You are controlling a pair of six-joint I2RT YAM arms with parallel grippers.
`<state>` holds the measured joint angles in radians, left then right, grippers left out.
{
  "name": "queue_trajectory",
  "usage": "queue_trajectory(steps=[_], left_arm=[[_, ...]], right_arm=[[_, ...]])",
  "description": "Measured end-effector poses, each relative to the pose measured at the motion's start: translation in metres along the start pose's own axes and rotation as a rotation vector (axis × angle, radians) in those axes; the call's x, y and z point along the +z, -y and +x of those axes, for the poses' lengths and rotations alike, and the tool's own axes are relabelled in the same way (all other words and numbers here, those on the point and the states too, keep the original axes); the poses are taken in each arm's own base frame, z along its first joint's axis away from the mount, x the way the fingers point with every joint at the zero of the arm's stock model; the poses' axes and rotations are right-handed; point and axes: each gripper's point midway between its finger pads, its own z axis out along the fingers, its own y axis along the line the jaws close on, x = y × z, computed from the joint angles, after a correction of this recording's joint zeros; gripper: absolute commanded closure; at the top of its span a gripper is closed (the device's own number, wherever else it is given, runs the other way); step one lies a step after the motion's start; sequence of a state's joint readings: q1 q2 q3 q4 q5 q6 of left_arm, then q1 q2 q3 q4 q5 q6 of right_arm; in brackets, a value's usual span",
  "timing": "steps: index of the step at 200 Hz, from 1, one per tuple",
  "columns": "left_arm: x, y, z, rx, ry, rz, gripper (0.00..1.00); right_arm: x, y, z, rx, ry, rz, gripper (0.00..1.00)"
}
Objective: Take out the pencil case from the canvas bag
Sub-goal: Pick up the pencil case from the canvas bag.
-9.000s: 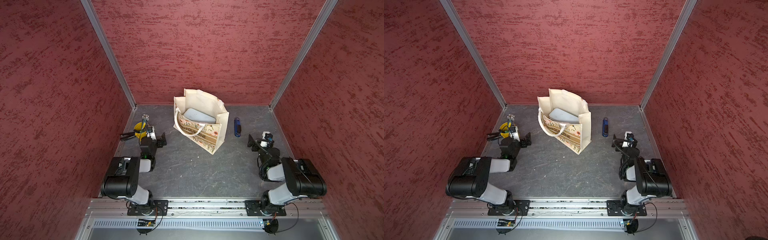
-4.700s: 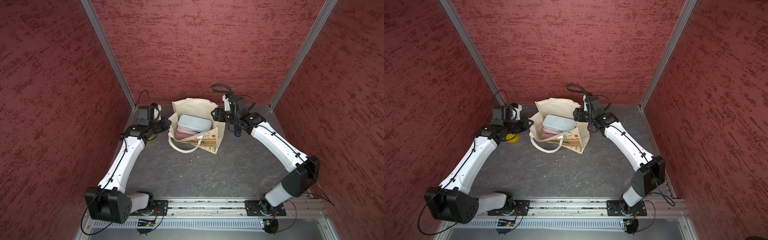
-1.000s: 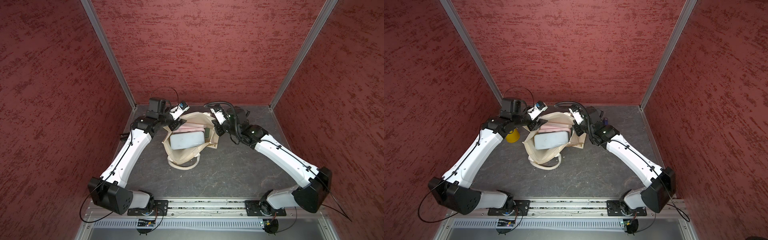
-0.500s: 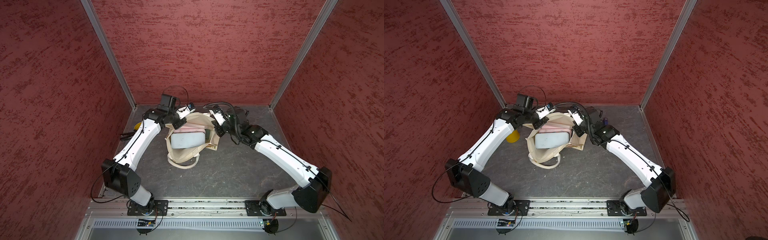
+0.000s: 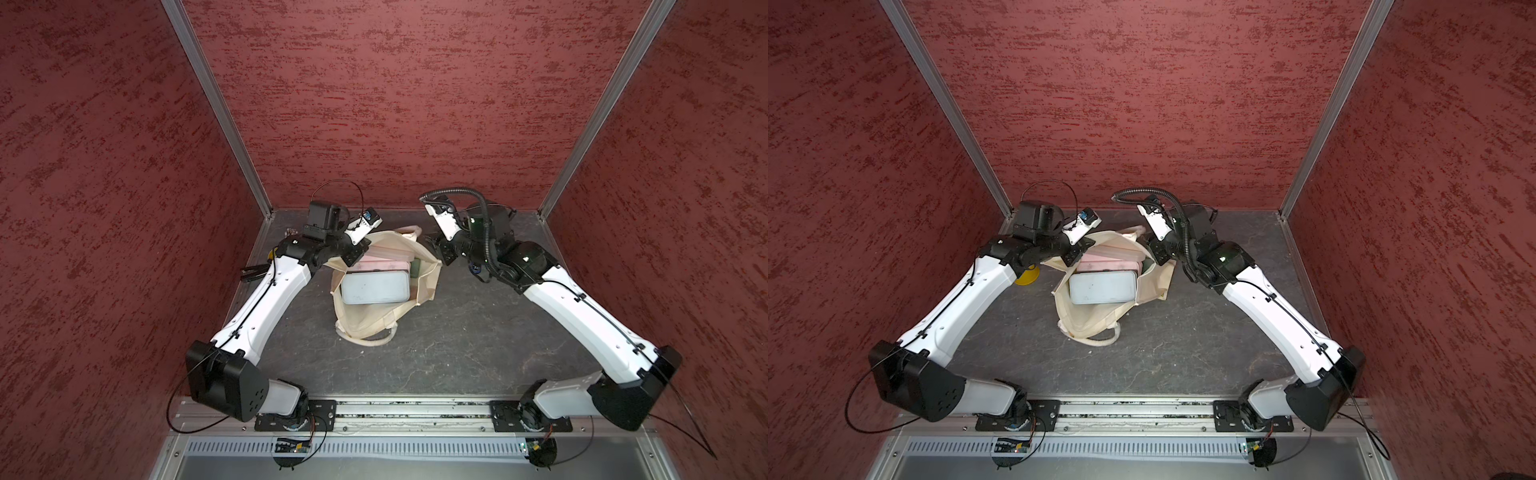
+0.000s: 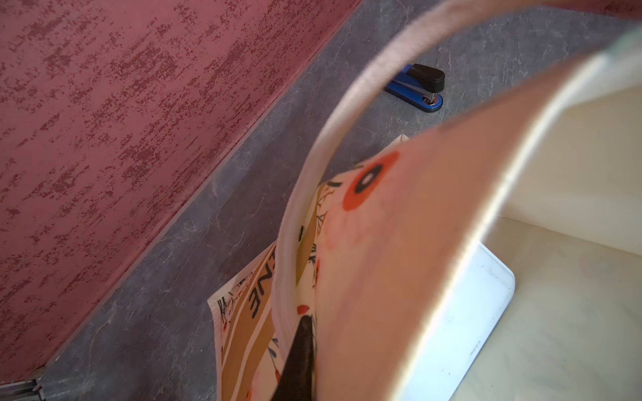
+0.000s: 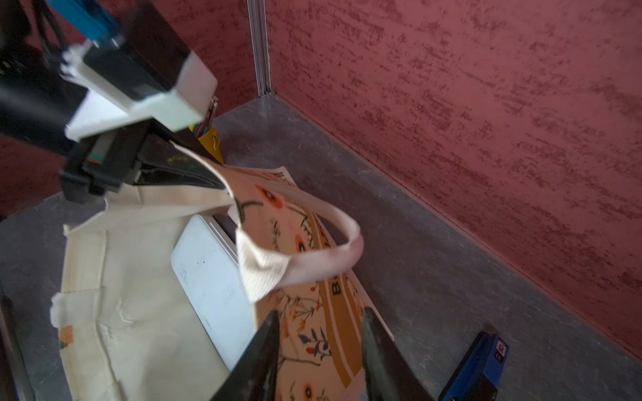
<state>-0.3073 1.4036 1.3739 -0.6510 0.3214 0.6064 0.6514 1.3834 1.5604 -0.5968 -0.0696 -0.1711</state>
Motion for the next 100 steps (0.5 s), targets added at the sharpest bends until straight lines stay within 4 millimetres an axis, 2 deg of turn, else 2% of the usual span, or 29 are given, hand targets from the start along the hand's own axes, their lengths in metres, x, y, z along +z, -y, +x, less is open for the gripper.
queue_trajectory(steps=[19,45,72,100], left_arm=[[-0.002,-0.002,-0.005,-0.051,0.018,-0.002,1.00],[-0.002,-0.012,-0.017,-0.128,0.038,-0.013,1.00],[0.005,-0.018,-0.018,-0.196,0.040,-0.009,1.00],[0.006,-0.017,-0.020,-0.231,0.056,0.002,1.00]], right_arm=[[-0.021,-0.019,-0.023,-0.022,0.051,-0.049,0.61],[-0.037,-0.081,-0.034,-0.105,0.067,-0.190,0.59],[-0.029,-0.136,-0.018,-0.198,0.001,-0.304,0.54],[0.007,-0.169,0.022,-0.278,-0.139,-0.346,0.51]])
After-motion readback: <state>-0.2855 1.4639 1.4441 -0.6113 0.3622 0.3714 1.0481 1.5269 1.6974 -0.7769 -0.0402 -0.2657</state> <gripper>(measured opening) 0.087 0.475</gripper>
